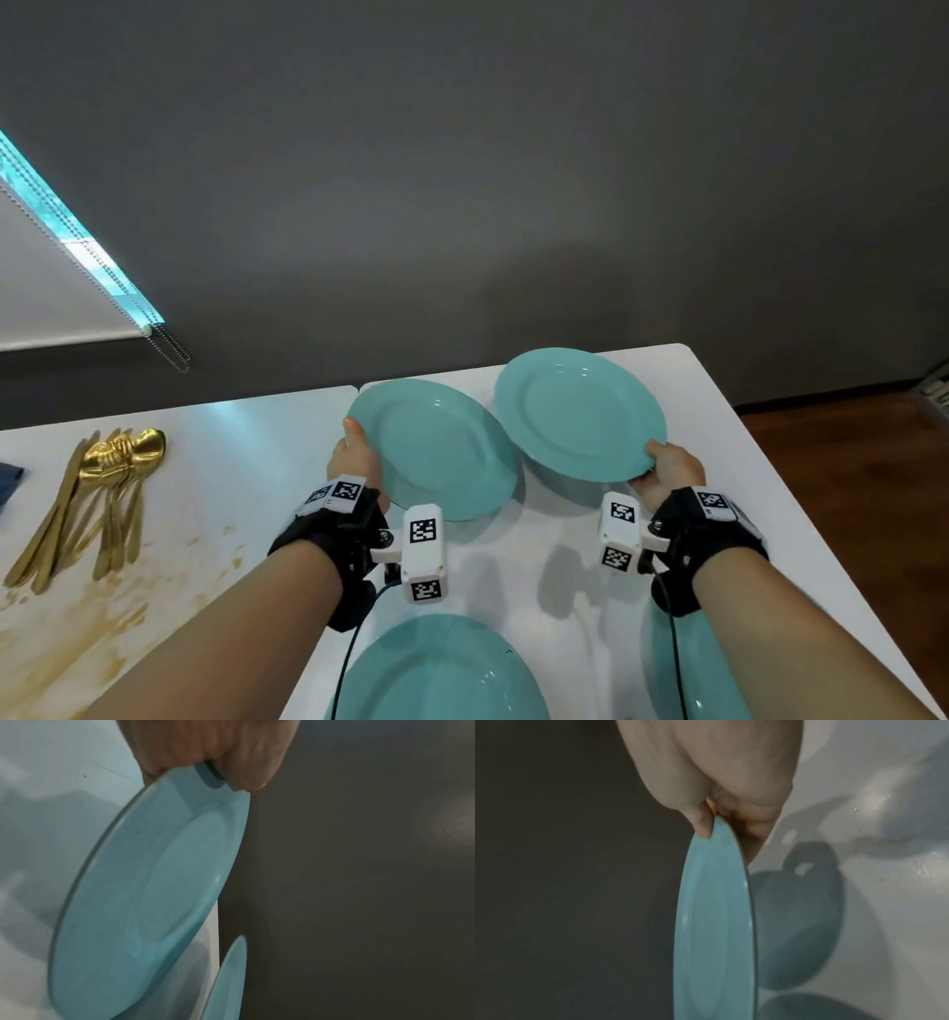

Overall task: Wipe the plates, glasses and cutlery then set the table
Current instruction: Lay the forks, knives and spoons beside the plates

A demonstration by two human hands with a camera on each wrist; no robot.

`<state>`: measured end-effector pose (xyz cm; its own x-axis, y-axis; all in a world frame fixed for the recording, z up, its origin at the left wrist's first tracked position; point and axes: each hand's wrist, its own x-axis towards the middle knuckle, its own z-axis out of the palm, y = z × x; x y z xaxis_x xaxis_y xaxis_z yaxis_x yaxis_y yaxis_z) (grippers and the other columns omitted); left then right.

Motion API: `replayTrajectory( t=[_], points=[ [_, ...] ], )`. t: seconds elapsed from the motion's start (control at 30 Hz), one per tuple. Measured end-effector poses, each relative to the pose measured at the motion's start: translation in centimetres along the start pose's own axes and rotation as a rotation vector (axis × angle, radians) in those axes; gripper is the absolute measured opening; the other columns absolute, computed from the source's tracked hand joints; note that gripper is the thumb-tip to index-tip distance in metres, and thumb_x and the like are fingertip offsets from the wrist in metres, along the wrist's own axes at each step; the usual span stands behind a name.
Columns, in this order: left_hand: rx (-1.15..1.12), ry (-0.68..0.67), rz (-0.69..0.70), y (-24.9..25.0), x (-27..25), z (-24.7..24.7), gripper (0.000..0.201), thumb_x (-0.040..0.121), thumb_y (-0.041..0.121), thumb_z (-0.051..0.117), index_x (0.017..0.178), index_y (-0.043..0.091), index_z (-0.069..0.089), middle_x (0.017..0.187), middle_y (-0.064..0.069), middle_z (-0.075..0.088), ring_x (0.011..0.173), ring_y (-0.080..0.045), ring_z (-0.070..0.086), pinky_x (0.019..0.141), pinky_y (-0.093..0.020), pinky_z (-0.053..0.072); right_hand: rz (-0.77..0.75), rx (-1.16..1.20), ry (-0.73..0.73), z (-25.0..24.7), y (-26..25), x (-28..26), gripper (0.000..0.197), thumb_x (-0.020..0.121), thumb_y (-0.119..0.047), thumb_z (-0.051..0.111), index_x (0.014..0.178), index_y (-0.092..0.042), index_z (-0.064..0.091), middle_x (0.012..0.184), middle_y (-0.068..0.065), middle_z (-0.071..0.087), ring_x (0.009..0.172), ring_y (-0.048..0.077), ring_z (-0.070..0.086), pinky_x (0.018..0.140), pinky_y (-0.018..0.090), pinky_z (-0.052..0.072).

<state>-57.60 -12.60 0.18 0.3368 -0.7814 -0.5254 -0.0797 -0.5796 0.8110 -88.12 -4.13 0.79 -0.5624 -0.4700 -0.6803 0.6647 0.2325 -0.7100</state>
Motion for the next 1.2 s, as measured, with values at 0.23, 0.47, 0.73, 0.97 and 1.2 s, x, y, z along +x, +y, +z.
replayTrajectory(
  t=[0.23, 0.47, 0.73, 0.97, 1.2],
  points=[
    [-0.162, 0.072, -0.047, -0.4, 1.8, -1.2, 0.080, 0.079, 0.071, 0.028, 0.130, 0.014, 0.051, 0.131, -0.011, 0.055, 0.116, -0.036, 0.055, 0.101, -0.051, 0.042, 0.056, 0.035, 0.180, -2.8, -0.4, 3.6, 0.049, 0.087, 0.007, 0.039, 0.134, -0.007, 0.044, 0.132, 0.014, 0.053, 0.118, 0.039, 0.052, 0.093, 0.065, 0.039],
    [-0.185, 0.091, -0.049, -0.6, 1.1, -1.8, 0.074, 0.084, 0.069, 0.027, 0.132, 0.017, 0.050, 0.131, -0.011, 0.054, 0.116, -0.037, 0.054, 0.101, -0.052, 0.043, 0.105, 0.023, 0.168, -3.4, 0.3, 4.5, 0.041, 0.084, 0.005, 0.043, 0.122, -0.008, 0.050, 0.127, 0.013, 0.056, 0.113, 0.034, 0.055, 0.080, 0.052, 0.050],
    [-0.272, 0.030, -0.090, -1.5, 1.3, -2.1, 0.079, 0.077, 0.074, 0.032, 0.132, 0.021, 0.049, 0.125, -0.005, 0.058, 0.111, -0.034, 0.057, 0.098, -0.054, 0.045, 0.108, -0.074, 0.197, -3.1, -0.1, 3.9, 0.046, 0.093, -0.009, 0.053, 0.137, -0.005, 0.039, 0.137, 0.018, 0.049, 0.118, 0.040, 0.053, 0.083, 0.060, 0.046],
    [-0.309, 0.000, -0.115, -2.3, 1.2, -1.8, 0.072, 0.082, 0.070, 0.030, 0.128, 0.019, 0.052, 0.122, -0.006, 0.060, 0.107, -0.034, 0.059, 0.096, -0.056, 0.046, 0.020, -0.212, 0.211, -3.5, 0.2, 5.0, 0.050, 0.079, -0.011, 0.069, 0.125, -0.003, 0.051, 0.122, 0.015, 0.059, 0.103, 0.038, 0.061, 0.089, 0.057, 0.049],
    [-0.297, -0.006, -0.136, -2.7, 1.3, -1.5, 0.081, 0.072, 0.076, 0.034, 0.128, 0.020, 0.053, 0.122, -0.005, 0.061, 0.108, -0.034, 0.059, 0.097, -0.054, 0.045, -0.059, -0.460, 0.244, -2.8, -0.4, 4.0, 0.064, 0.075, -0.024, 0.071, 0.131, -0.002, 0.047, 0.128, 0.012, 0.054, 0.117, 0.033, 0.053, 0.099, 0.037, 0.042]
  ],
)
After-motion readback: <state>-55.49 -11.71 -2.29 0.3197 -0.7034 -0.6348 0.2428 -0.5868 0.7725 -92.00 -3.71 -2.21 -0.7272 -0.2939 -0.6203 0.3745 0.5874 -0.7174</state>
